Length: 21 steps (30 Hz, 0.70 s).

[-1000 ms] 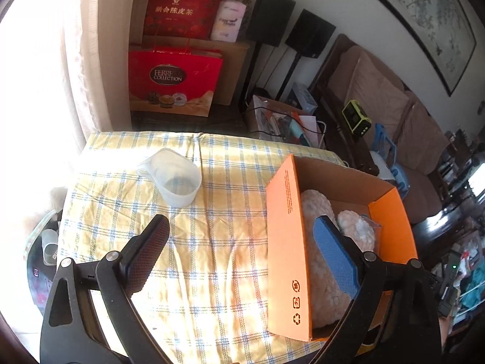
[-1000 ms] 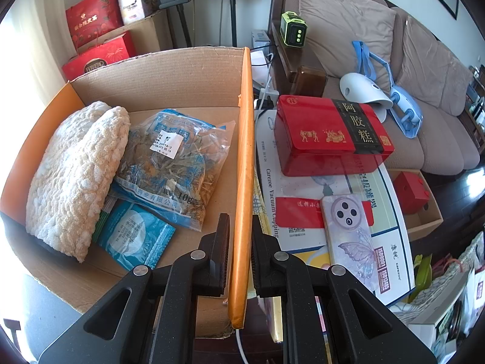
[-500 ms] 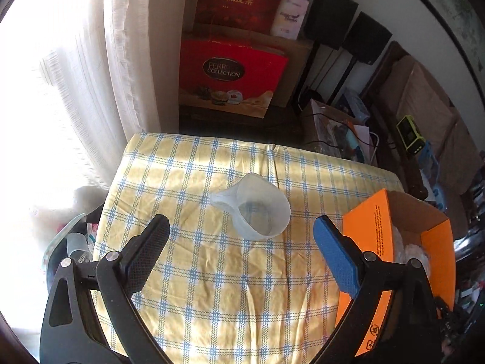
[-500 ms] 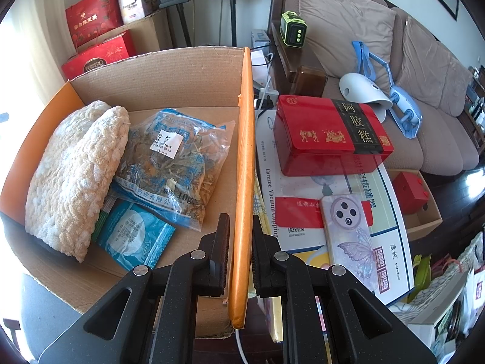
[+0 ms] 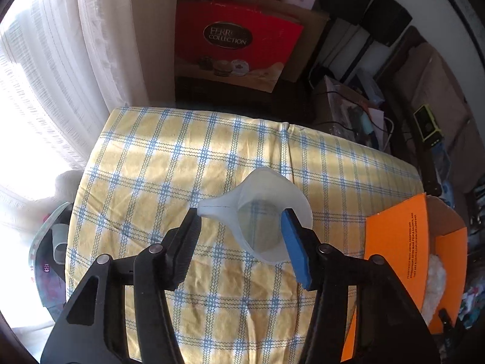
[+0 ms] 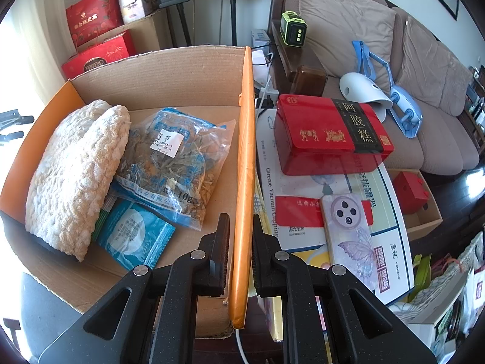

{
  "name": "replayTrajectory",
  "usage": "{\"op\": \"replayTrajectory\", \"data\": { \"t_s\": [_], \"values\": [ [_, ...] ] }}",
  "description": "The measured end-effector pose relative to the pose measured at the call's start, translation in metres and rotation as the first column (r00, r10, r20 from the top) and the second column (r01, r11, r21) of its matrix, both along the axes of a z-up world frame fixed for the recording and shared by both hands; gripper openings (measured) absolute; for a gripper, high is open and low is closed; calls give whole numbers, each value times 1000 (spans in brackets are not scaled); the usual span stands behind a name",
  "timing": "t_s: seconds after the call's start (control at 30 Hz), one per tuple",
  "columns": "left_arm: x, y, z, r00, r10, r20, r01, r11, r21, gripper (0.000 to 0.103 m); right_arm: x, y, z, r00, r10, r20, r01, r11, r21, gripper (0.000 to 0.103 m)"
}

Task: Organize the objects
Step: 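Return the left tool to the table and grasp the clear measuring cup rim, then carry the measuring cup into the box beside the mitt and open the left tool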

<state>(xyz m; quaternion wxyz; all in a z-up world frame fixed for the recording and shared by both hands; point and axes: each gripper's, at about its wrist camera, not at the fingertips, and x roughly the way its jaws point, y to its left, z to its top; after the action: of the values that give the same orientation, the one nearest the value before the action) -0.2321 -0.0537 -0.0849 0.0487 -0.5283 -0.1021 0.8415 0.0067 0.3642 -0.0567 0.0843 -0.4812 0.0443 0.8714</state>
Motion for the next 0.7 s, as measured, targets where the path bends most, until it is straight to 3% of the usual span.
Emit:
{"op": "replayTrajectory", "data": {
  "t_s": [0.1,0.23,0.47,0.7],
  "values": [
    [-2,-1,-5,1000,11,11,-11,1000,22,24,0,0,0,1000,0,1,0,1000,1,12],
    [0,-5,-6,1000,19,6,-20,999,42,5,0,-1,0,1000,-1,2,1,1000,3,12],
    [15,-5,11,999,4,-36,-2,998,56,5,1,-2,-1,1000,-1,6,0,1000,11,12],
    [38,15,51,992,-64,-107,74,994,87,5,1,-1,0,1000,0,4,0,1000,10,13]
  ]
}}
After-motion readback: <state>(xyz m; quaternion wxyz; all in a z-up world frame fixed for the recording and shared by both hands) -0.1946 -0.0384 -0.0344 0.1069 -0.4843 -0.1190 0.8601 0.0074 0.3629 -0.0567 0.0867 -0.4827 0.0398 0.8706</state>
